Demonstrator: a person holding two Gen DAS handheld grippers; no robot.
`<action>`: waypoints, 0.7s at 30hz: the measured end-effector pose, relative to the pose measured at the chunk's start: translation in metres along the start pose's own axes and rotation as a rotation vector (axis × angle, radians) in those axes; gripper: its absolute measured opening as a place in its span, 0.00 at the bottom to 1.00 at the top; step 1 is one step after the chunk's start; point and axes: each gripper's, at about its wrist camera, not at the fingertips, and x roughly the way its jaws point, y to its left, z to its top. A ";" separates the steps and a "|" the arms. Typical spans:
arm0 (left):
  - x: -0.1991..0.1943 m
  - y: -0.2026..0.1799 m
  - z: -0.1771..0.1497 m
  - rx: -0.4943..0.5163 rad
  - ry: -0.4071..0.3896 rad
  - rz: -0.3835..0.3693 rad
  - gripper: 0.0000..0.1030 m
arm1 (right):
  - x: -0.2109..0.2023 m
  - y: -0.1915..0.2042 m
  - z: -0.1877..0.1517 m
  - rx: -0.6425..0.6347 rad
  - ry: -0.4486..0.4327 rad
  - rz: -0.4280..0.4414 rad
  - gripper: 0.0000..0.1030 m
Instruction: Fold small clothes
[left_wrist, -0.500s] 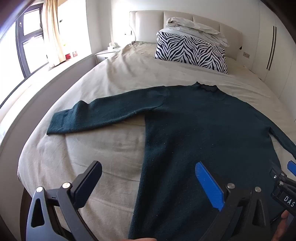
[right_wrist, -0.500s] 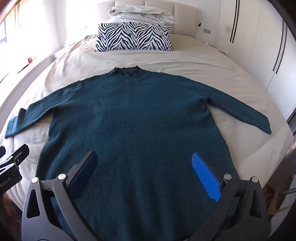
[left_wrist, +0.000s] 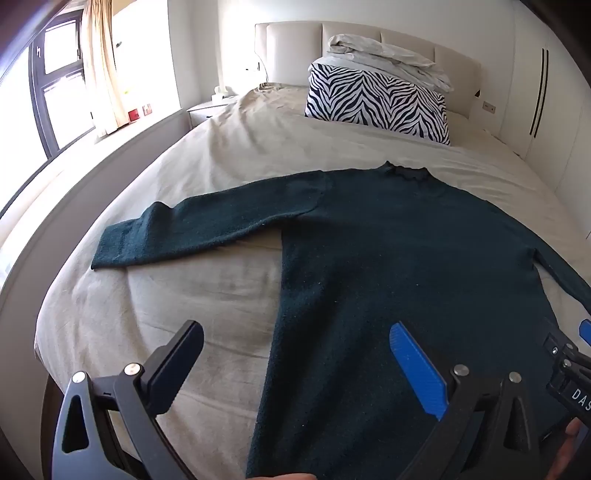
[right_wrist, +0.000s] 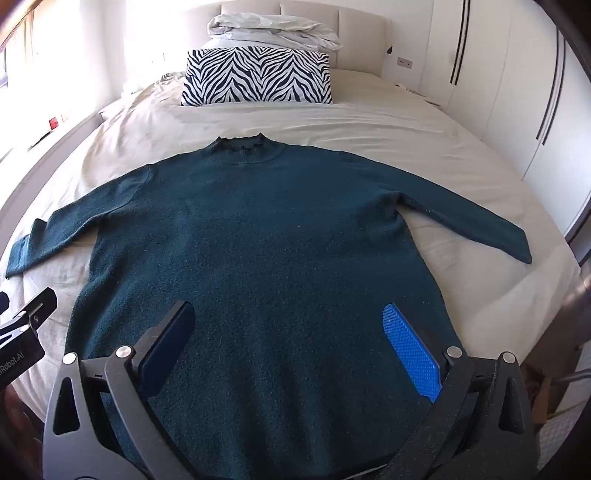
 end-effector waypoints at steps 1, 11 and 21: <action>-0.002 -0.006 0.001 -0.003 -0.004 0.005 1.00 | 0.002 0.001 0.001 0.002 0.003 -0.001 1.00; -0.003 -0.007 0.002 -0.001 -0.004 0.002 1.00 | 0.001 0.004 0.001 -0.003 -0.006 -0.007 1.00; -0.001 -0.005 -0.001 -0.006 -0.001 0.000 1.00 | 0.001 0.005 0.002 -0.009 -0.009 -0.013 1.00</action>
